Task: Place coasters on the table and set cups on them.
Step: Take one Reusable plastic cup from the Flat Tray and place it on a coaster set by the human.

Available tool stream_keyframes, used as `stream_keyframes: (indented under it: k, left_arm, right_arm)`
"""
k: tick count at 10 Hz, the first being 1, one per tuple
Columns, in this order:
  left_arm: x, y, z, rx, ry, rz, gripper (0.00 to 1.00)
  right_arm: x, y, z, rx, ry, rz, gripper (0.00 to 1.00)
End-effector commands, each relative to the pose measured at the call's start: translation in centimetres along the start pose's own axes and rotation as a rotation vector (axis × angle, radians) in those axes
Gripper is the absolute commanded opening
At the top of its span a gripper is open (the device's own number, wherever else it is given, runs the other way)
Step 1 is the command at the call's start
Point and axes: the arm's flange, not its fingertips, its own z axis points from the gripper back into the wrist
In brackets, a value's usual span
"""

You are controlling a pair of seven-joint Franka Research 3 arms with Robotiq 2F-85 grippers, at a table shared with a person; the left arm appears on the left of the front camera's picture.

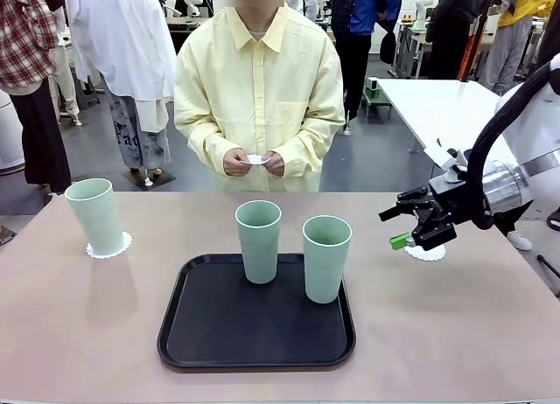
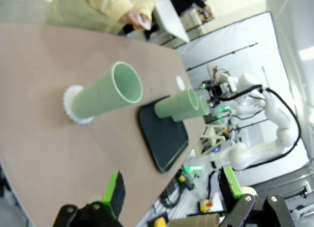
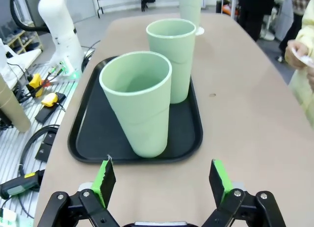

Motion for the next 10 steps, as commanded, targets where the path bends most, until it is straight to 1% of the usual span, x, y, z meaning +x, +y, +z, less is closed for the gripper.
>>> stream_keyframes:
  k: [1,3,6,10]
  left_arm:
    - [0.0,-0.2,0.1,-0.005,-0.003,-0.003,1.00]
    - [0.0,-0.2,0.1,-0.005,-0.003,-0.003,1.00]
    - [0.0,-0.2,0.1,-0.005,-0.003,-0.003,1.00]
    - [0.0,-0.2,0.1,-0.005,-0.003,-0.003,1.00]
  right_arm:
    - [-0.9,-0.6,-2.0,-0.003,-0.093,0.057,1.00]
    - [-1.4,-1.2,-3.2,-0.004,-0.129,0.055,1.00]
    - [-2.1,-1.8,-4.9,0.026,-0.138,0.043,1.00]
    - [-1.9,-1.6,-7.2,0.103,-0.137,0.045,1.00]
